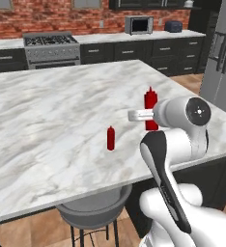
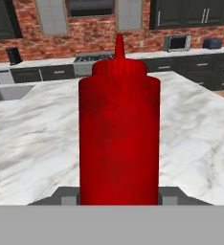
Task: The dining table condiment station is running low on ketchup. Refill the condiment station by opening the cabinet and taking the ketchup from the cabinet and placing it on the dining table.
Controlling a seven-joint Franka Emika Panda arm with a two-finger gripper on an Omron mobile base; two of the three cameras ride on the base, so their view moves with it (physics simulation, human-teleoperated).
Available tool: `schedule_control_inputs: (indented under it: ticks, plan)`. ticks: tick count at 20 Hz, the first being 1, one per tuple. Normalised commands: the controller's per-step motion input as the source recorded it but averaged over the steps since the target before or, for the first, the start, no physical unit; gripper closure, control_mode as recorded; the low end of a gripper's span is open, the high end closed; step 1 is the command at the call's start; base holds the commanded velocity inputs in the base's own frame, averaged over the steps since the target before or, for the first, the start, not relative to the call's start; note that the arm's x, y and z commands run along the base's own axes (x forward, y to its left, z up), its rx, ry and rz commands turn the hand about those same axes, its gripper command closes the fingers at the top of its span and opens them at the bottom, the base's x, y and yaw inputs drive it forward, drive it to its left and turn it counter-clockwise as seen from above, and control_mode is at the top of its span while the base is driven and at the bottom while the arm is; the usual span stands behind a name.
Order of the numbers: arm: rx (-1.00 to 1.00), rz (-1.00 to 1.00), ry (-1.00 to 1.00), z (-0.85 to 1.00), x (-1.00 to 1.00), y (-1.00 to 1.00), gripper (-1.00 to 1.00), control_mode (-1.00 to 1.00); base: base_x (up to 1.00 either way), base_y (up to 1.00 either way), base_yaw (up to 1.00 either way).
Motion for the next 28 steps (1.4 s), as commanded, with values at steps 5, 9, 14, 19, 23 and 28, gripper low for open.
schedule_control_inputs:
  ticks: [5,9,14,19,23,28]
  plan:
    - [0.00,0.08,0.00,-0.16,0.29,-0.19,1.00,-1.00,0.00,0.00,0.00]
    - [0.01,0.41,0.00,-0.36,0.36,-0.28,1.00,-1.00,0.00,0.00,0.00]
    - [0.00,0.53,-0.09,-0.47,0.36,-0.20,1.00,-1.00,0.00,0.00,0.00]
    - [0.01,0.50,-0.11,-0.47,0.34,-0.19,1.00,-1.00,0.00,0.00,0.00]
    - [0.13,0.26,-0.11,-0.20,0.29,0.00,1.00,-1.00,0.00,0.00,0.00]
    - [0.22,0.08,-0.01,0.00,0.28,0.00,1.00,-1.00,0.00,0.00,0.00]
